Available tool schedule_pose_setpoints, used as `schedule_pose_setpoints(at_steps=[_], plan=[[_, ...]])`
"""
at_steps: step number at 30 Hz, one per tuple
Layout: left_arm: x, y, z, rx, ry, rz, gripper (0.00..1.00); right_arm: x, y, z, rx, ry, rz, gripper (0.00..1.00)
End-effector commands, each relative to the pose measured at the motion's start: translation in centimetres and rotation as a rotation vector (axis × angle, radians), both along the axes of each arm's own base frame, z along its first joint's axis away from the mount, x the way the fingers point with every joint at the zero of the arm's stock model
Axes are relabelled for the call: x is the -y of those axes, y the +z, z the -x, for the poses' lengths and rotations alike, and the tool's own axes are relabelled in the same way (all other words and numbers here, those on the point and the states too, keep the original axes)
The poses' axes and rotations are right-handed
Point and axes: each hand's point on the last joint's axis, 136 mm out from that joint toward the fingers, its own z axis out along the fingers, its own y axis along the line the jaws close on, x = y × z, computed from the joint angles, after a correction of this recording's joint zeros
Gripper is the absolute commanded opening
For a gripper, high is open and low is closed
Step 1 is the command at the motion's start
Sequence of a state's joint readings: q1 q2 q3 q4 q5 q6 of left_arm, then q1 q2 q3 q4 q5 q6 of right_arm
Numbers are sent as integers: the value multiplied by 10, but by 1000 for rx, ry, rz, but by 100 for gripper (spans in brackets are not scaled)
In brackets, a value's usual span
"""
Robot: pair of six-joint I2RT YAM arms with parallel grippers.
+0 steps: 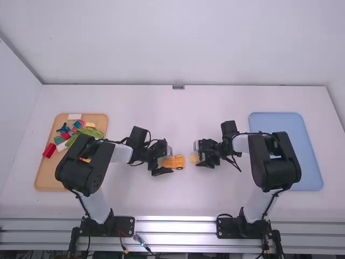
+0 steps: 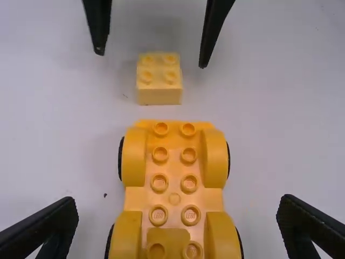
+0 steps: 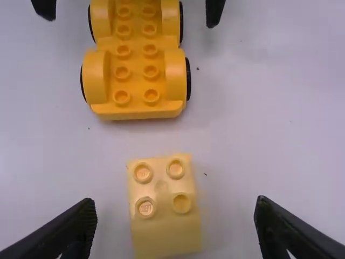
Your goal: Assemble lego blocks to make yellow taxi
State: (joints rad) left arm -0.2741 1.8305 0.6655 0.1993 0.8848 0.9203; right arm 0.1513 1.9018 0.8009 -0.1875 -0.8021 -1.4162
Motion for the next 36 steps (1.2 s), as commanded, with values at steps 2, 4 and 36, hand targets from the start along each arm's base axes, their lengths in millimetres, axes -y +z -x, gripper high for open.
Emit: schedule_pose_setpoints(at_steps=[2,4,36], plan=[[2,6,1,-8,0,16,99,3,-9,10,-29,-6,13,69],[2,7,0,-7,0,17,99,4,-12,10,-33,-22,20,67],[1,5,2,-21,0,13,99,-7,-11,6,-23,-47,2,45]])
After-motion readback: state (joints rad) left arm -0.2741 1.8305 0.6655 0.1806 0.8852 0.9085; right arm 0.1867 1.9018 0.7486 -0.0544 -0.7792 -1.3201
